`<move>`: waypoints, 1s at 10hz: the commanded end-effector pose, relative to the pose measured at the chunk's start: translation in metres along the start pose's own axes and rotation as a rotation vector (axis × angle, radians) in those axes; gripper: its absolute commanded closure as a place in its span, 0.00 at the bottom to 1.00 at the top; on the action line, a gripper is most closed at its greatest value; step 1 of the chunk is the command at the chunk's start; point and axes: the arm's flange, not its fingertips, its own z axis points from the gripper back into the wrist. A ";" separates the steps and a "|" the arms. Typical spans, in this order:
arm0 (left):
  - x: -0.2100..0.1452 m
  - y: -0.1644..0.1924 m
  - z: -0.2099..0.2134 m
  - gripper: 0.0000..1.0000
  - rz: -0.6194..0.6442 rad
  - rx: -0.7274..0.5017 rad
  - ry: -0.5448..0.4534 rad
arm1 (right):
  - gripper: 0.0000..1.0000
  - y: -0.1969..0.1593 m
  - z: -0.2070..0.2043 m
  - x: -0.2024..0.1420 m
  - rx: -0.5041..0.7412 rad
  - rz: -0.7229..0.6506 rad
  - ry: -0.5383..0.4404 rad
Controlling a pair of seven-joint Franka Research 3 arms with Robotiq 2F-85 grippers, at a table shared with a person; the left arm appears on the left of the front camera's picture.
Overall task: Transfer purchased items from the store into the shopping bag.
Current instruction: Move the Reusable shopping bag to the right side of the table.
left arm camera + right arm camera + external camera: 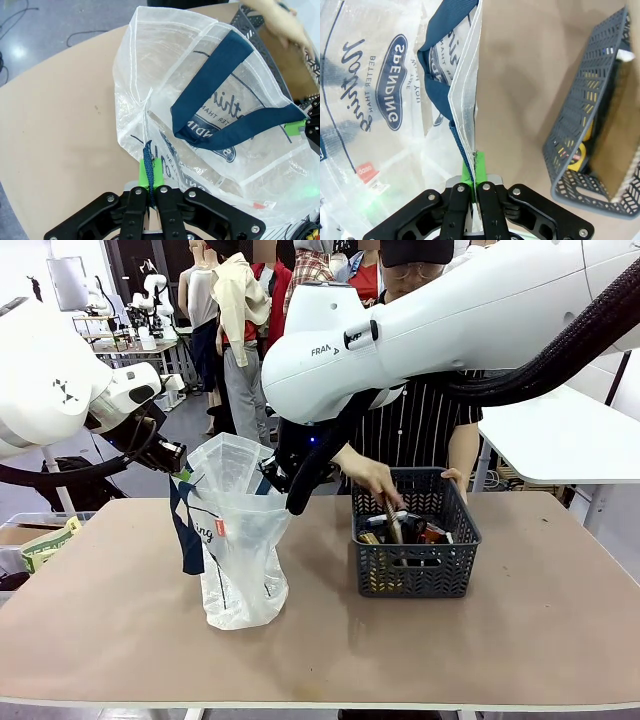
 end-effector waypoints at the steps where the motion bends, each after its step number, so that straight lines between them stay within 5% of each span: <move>1: -0.001 0.002 0.001 1.00 -0.008 0.004 0.005 | 1.00 -0.001 -0.003 -0.002 -0.001 -0.001 0.002; 10: -0.001 0.002 0.001 1.00 -0.008 0.004 0.005 | 1.00 -0.001 -0.003 -0.002 -0.001 -0.001 0.002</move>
